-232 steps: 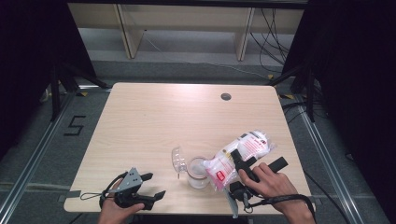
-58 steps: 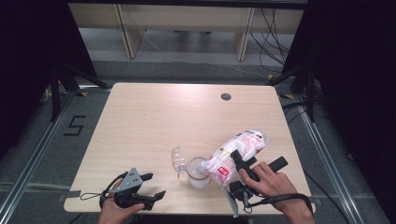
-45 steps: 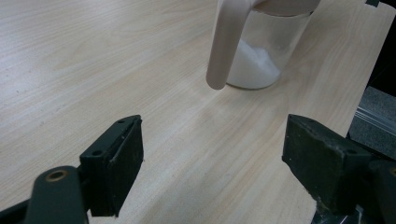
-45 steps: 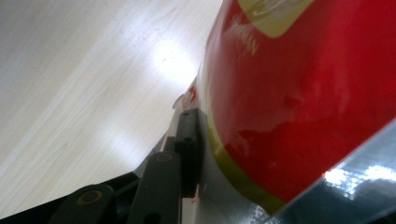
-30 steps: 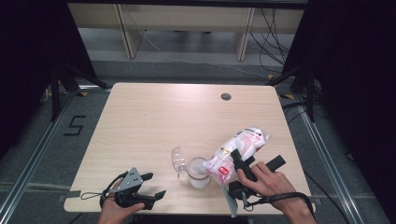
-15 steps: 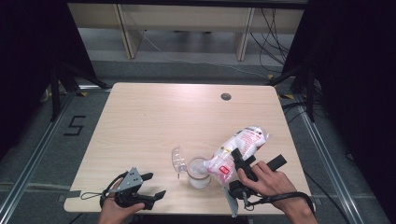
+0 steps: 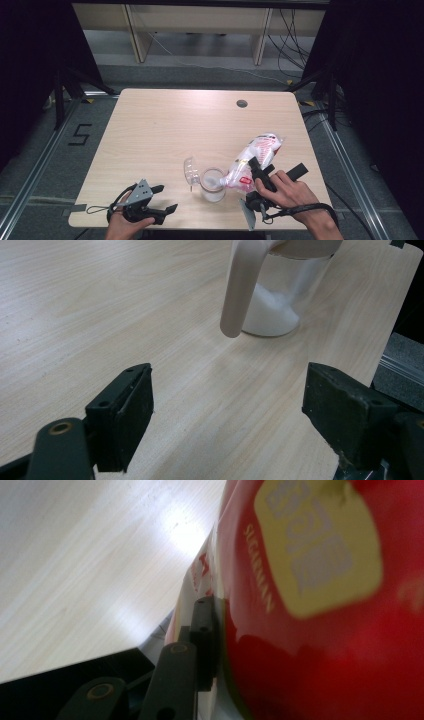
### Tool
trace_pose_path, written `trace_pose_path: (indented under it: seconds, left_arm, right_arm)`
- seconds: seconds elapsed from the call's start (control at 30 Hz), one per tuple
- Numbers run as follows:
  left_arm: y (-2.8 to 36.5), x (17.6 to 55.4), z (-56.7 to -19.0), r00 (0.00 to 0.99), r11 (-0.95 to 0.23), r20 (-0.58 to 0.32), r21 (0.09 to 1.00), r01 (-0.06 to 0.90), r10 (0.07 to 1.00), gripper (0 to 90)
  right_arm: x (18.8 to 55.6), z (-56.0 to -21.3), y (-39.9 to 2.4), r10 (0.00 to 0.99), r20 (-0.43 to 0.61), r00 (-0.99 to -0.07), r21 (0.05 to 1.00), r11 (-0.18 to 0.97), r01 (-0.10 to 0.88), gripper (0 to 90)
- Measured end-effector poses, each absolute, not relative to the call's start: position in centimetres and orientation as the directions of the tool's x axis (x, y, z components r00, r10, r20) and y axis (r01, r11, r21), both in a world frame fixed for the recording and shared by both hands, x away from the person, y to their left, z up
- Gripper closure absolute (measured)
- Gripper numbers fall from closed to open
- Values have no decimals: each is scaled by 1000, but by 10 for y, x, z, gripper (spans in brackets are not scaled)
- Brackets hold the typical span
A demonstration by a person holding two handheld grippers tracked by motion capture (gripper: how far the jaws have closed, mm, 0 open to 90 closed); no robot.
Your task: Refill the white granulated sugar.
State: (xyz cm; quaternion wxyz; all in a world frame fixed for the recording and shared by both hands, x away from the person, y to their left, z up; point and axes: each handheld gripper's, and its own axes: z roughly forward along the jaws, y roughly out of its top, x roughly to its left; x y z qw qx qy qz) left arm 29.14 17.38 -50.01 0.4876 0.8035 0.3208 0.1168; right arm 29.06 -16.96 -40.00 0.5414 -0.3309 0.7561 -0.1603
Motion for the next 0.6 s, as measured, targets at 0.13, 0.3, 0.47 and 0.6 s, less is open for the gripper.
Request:
trace_pose_path:
  seconds: [0.13,0.3,0.47,0.6]
  left_arm:
    - [173,291,-501,760,-314,-135,854,414,636,200]
    - [173,290,-501,756,-301,-148,855,422,637,200]
    - [173,291,-501,762,-318,-136,852,416,634,200]
    - [172,290,-500,760,-314,-139,852,418,635,201]
  right_arm:
    - [297,-406,-167,-646,-731,-220,-563,753,-341,745]
    - [318,-412,-168,-598,-756,-266,-511,793,-331,747]
    - [321,-414,-173,-539,-791,-291,-443,832,-335,749]
    - [323,-412,-173,-548,-784,-292,-441,822,-360,750]
